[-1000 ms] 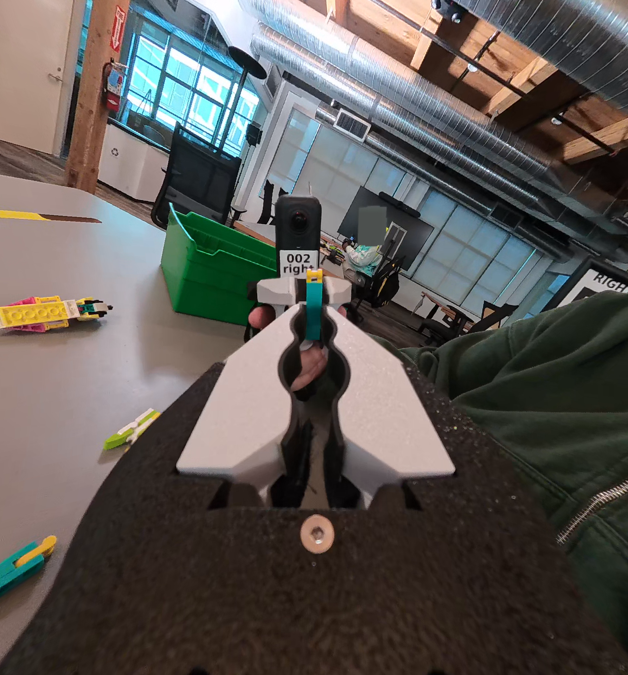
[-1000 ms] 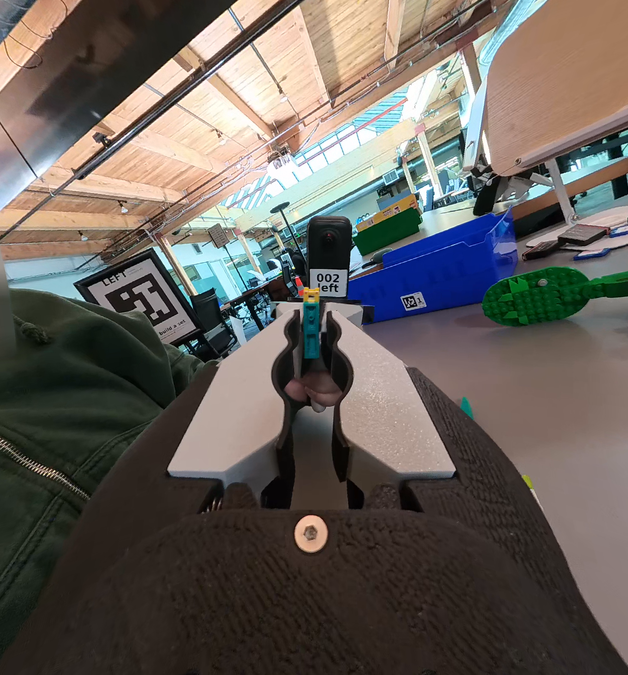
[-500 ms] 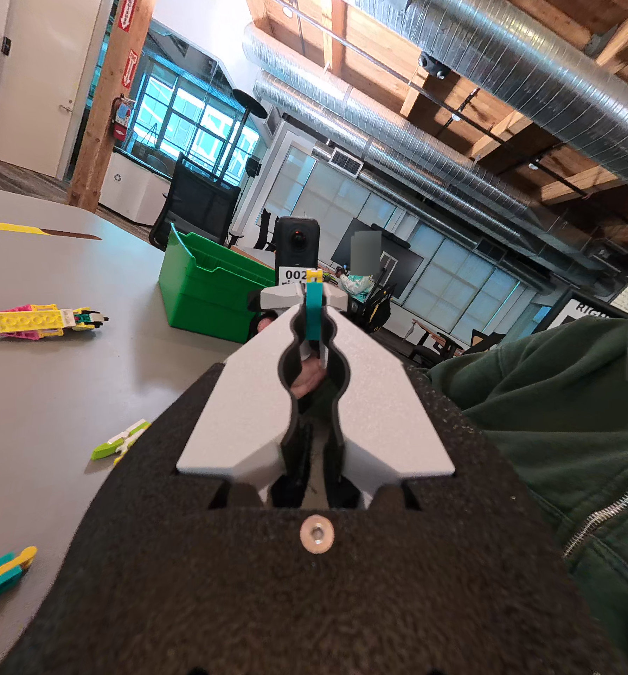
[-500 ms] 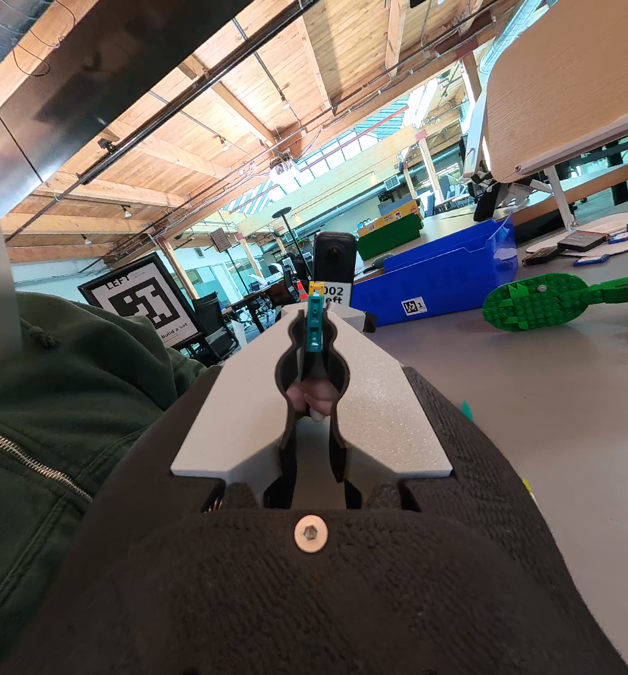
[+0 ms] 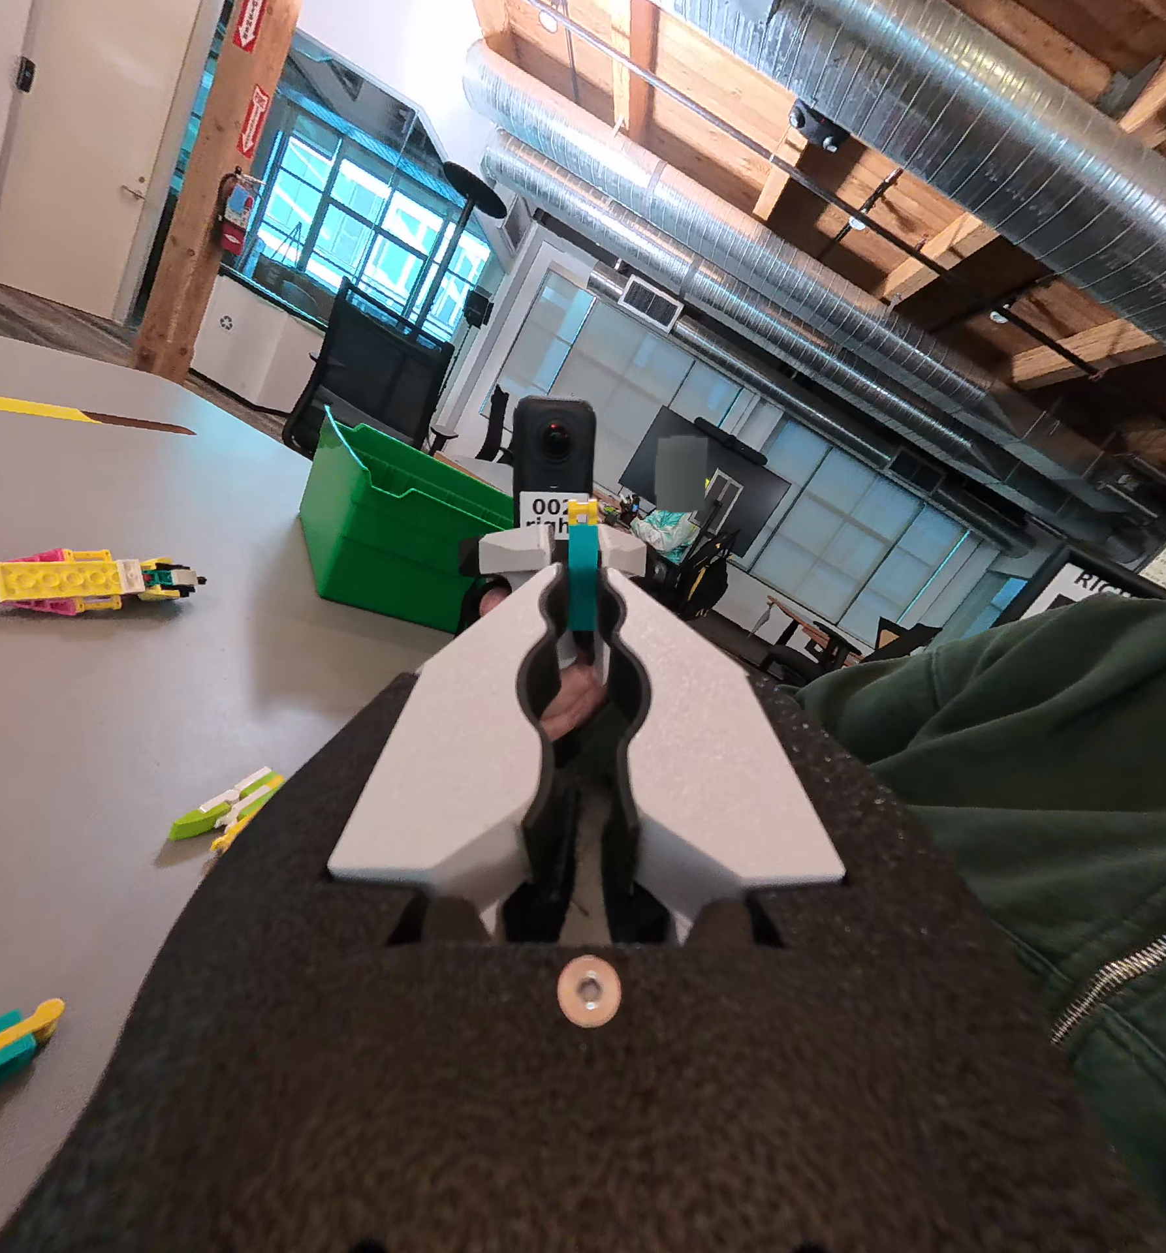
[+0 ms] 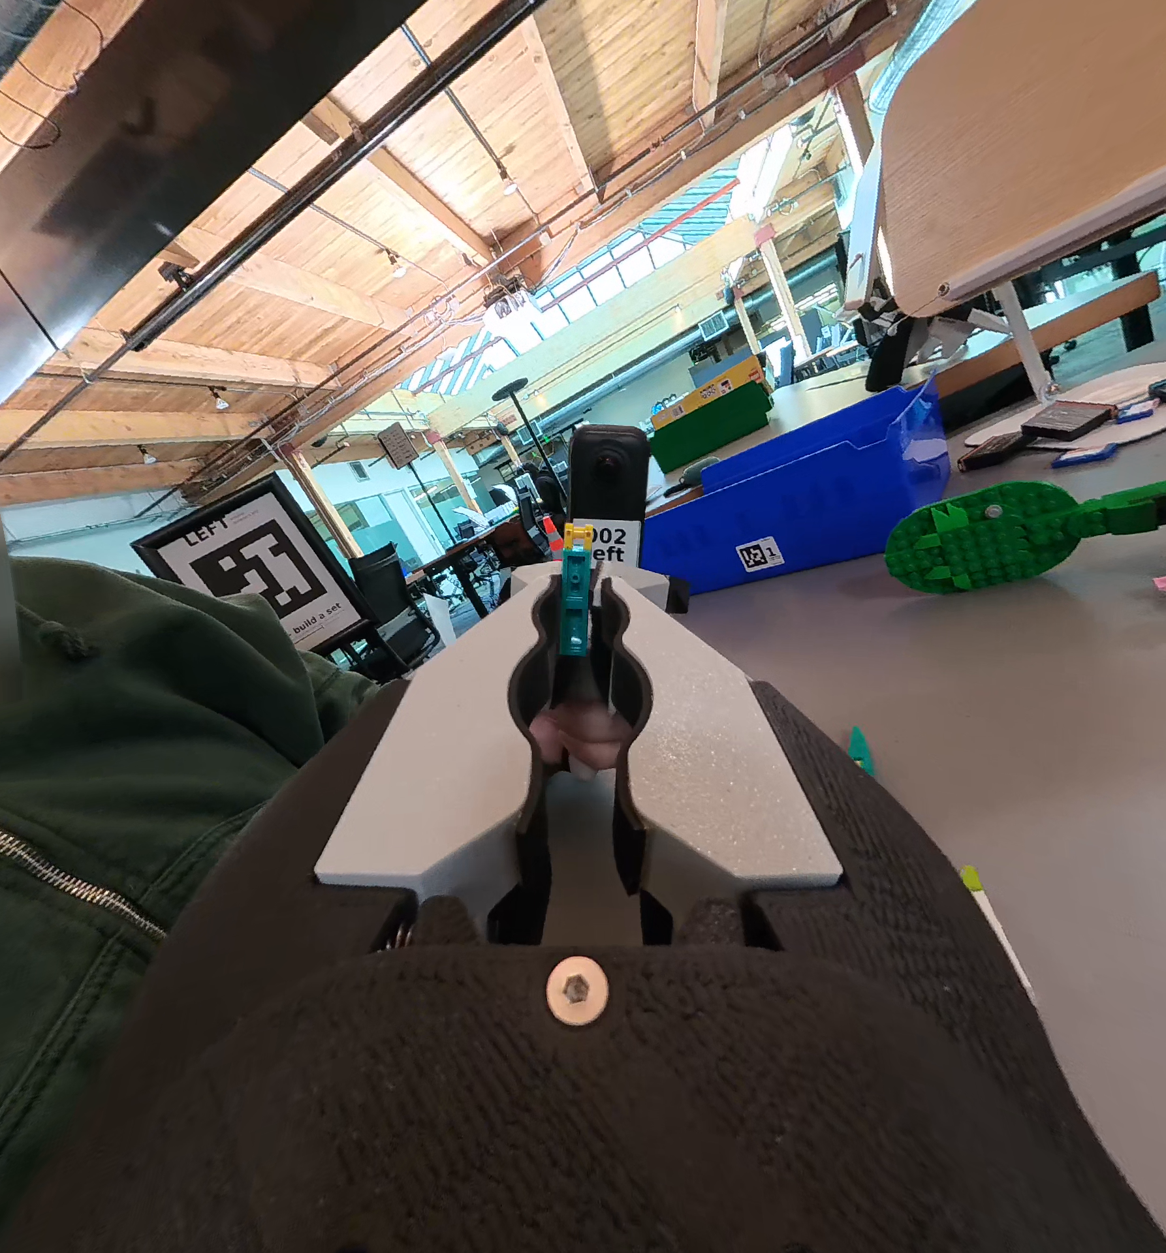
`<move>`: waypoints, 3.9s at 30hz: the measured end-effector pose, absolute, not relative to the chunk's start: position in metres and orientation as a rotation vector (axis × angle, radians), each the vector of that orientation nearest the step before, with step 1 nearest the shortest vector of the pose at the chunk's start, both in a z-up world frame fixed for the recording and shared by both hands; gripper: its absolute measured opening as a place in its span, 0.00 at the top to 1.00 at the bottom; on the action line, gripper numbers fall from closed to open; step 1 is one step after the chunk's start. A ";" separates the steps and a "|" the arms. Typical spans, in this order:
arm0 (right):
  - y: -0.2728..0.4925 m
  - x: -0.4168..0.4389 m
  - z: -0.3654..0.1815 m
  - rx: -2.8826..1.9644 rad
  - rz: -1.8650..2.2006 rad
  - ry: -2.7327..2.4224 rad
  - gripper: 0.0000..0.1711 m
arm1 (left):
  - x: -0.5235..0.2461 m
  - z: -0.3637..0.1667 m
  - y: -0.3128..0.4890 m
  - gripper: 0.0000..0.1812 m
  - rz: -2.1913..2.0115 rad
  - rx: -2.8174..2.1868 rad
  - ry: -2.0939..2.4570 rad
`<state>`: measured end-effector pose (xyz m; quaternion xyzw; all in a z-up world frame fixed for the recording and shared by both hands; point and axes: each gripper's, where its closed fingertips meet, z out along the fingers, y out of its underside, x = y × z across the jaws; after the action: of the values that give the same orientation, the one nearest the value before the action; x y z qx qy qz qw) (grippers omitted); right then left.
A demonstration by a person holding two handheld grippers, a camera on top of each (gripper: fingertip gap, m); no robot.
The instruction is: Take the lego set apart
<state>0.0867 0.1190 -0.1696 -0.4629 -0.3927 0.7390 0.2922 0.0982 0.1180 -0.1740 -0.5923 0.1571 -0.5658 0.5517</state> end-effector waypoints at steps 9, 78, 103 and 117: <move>0.115 0.088 -0.167 -1.191 1.894 -1.109 0.98 | 0.096 -0.170 0.115 0.97 -1.268 -1.355 0.334; 0.093 0.082 -0.172 -1.206 2.144 -1.136 0.97 | 0.086 -0.166 0.096 0.95 -1.635 -1.319 0.230; 0.103 0.083 -0.169 -1.171 2.013 -1.115 0.97 | 0.096 -0.175 0.099 0.95 -1.336 -1.475 0.363; 0.089 0.090 -0.169 -1.058 1.765 -1.332 0.98 | 0.099 -0.172 0.090 0.97 -1.150 -1.416 0.454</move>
<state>0.0900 0.0892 -0.1687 -0.4060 -0.5114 0.6777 0.3382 0.0987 0.0897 -0.1716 -0.6083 0.1951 -0.4939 0.5899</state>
